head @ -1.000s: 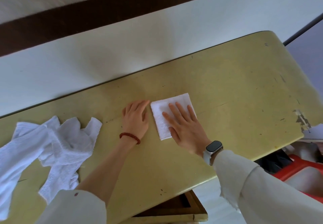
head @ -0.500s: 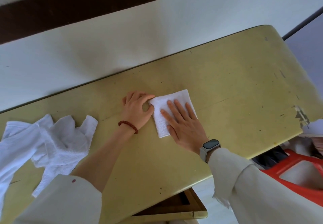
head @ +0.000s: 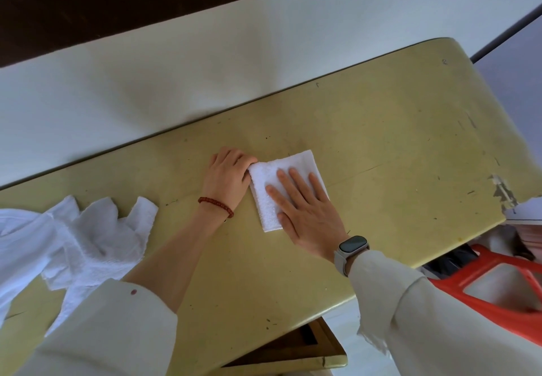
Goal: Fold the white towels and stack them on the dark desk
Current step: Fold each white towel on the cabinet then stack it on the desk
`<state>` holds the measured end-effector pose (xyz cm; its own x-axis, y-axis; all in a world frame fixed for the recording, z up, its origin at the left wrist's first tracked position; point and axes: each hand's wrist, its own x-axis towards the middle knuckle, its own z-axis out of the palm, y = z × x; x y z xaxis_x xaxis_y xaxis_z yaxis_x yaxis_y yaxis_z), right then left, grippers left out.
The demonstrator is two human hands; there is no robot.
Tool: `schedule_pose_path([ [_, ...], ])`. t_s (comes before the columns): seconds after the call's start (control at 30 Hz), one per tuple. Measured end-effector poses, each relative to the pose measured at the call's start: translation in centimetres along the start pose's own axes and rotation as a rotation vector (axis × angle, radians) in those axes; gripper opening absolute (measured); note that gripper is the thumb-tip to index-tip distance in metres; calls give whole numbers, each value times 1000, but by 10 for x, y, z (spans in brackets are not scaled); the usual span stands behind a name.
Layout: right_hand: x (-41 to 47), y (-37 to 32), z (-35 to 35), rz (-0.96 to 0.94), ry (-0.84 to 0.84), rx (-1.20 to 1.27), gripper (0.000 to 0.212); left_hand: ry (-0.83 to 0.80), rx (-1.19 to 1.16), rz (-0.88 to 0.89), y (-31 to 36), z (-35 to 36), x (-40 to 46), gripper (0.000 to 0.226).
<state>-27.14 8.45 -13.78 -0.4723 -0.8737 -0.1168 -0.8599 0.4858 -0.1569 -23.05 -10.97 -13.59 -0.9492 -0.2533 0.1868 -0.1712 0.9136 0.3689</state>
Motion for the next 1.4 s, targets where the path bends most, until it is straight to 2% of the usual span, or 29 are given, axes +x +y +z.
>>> schedule_pose_path([
  [0.23,0,1,0,-25,-7,-4,49,-17,-105,-65,-2,-10,-10,36],
  [0.33,-1,5,-3,-51,9,54,47,-67,-42,111,-9,-20,-23,47],
  [0.4,-3,6,-8,-62,62,117,47,-145,43,245,-9,-22,-32,45],
  [0.47,-7,4,-12,-51,117,128,50,-207,114,307,-5,-20,-38,42],
  [0.53,-10,-2,-13,-11,130,106,50,-289,207,274,0,-16,-41,48],
  [0.67,-13,-12,-7,89,47,53,51,-406,284,131,9,-8,-43,62],
  [0.77,-15,-2,-7,77,44,16,51,-374,229,86,12,-11,-45,58],
  [0.9,-8,25,-27,41,34,-74,51,-251,104,57,16,-21,-45,38],
  [1.07,15,53,-50,93,-8,-102,64,-175,17,217,50,-17,-61,31],
  [1.17,20,56,-51,110,0,31,56,-172,-58,353,70,-6,-66,27],
  [1.23,12,53,-47,214,94,157,43,-114,-133,336,69,-5,-60,22],
  [1.33,-10,43,-41,341,374,270,34,-25,-145,207,57,-7,-41,11],
  [1.4,-24,29,-36,308,451,294,30,-99,-8,160,49,-5,-26,25],
])
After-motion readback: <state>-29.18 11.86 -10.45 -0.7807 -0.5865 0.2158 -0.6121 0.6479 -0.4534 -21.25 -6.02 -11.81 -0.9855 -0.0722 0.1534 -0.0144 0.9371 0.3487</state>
